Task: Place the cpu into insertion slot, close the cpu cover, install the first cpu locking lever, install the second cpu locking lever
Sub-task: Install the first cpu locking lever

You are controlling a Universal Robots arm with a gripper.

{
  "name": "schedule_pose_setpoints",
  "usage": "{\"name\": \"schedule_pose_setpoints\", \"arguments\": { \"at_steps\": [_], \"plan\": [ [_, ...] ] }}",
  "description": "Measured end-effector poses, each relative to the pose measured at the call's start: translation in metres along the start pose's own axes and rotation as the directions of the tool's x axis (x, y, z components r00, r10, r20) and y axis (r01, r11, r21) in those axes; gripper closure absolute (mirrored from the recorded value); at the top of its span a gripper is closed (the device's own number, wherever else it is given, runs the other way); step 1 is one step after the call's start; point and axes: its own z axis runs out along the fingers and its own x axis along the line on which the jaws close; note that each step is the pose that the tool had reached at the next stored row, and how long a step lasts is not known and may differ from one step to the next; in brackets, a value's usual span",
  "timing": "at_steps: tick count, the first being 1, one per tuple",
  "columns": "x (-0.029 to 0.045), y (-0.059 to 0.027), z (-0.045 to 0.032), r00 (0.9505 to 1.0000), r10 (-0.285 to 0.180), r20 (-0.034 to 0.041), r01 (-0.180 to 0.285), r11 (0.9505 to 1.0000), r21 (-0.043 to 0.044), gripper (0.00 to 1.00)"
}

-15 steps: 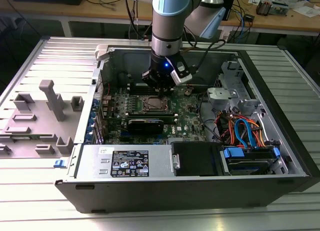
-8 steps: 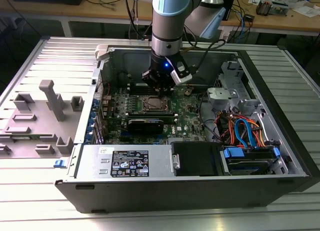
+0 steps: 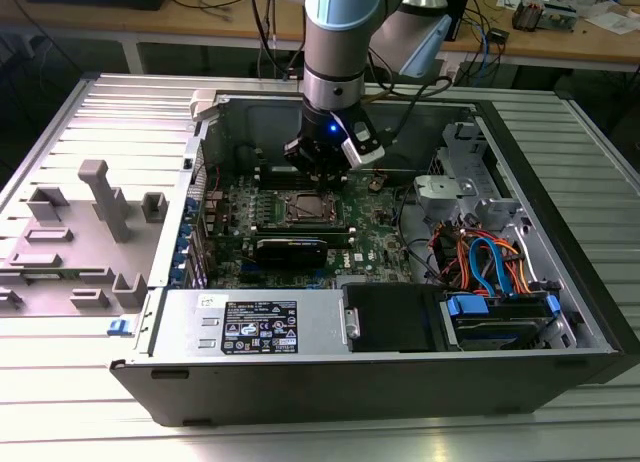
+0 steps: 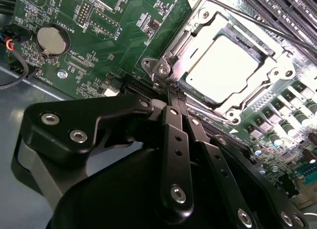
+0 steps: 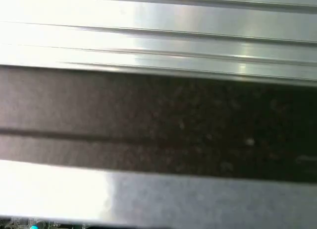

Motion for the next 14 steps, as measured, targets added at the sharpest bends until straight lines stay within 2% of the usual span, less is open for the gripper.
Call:
{"name": "schedule_pose_setpoints", "arguments": {
  "at_steps": [14],
  "plan": [
    [-0.0017, -0.0013, 0.0037, 1.0, 0.0, 0.0, 0.0, 1.0, -0.001, 0.89]
  ]
}}
